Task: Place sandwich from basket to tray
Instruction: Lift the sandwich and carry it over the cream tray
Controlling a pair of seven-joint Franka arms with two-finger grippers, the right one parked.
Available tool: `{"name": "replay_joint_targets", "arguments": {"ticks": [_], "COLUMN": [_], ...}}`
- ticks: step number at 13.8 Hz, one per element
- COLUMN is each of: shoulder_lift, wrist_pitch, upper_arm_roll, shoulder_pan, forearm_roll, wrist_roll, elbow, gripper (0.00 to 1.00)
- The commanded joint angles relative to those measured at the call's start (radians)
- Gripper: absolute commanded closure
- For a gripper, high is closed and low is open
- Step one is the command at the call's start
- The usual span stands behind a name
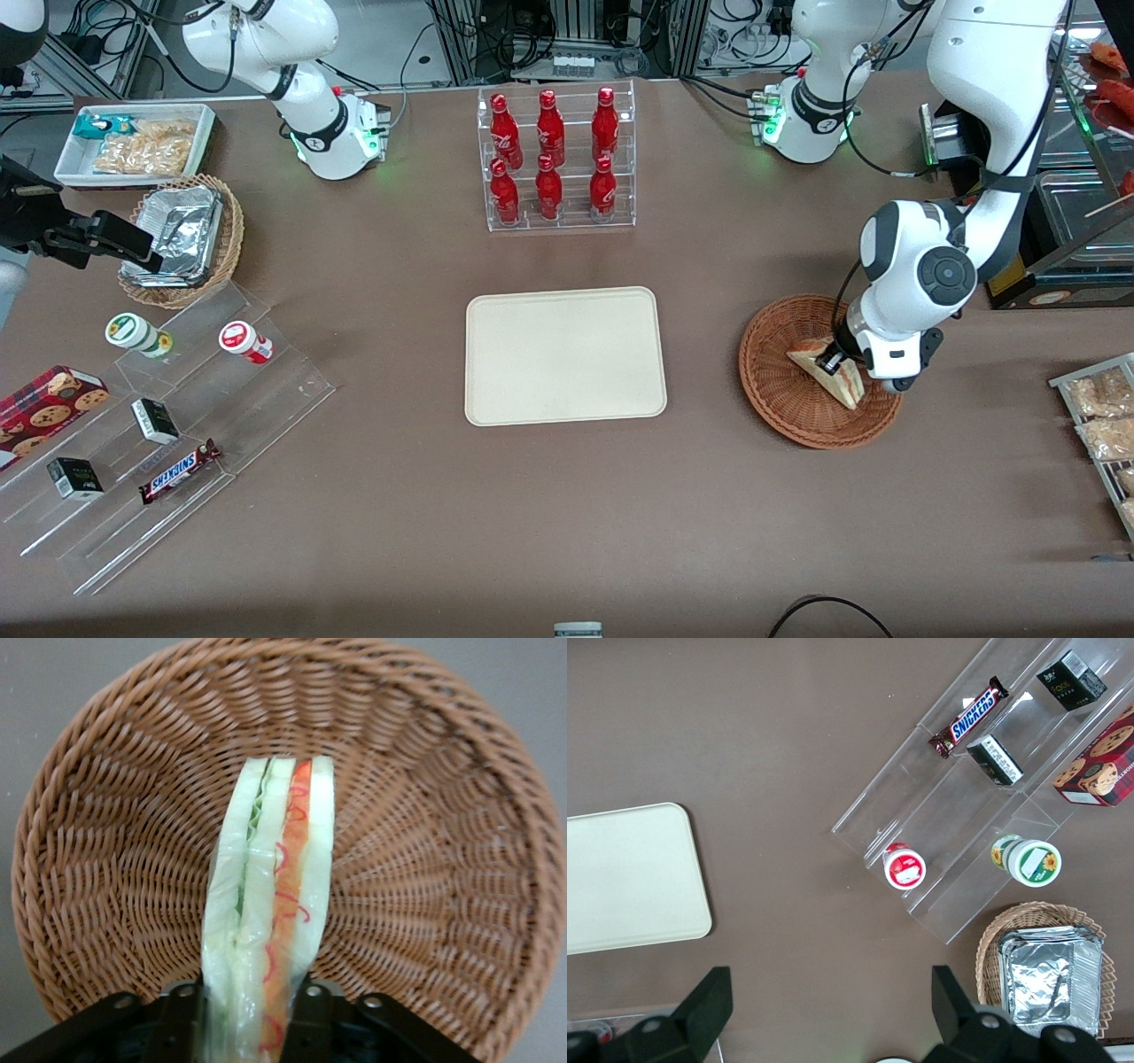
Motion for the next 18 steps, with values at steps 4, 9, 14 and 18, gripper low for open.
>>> {"name": "replay_joint_targets", "arguments": {"ticks": [4, 9, 14, 18], "shoulder_lift": [-0.010, 0.165, 0.313, 0.423], "wrist_pitch": [-0.252, -0.513, -0.515, -0.504], "upper_arm_roll": [-0.014, -0.017, -0.017, -0.034], "shoulder_pan": [-0.058, -0.212, -0.373, -0.462], "forearm_roll": [0.011, 0.010, -0.003, -0.064], "wrist_roll": [0.118, 0.270, 0.261, 0.209], "elbow": [0.209, 0.527, 0.684, 0.793], "gripper": [0.98, 0.96, 0.95, 0.95]}}
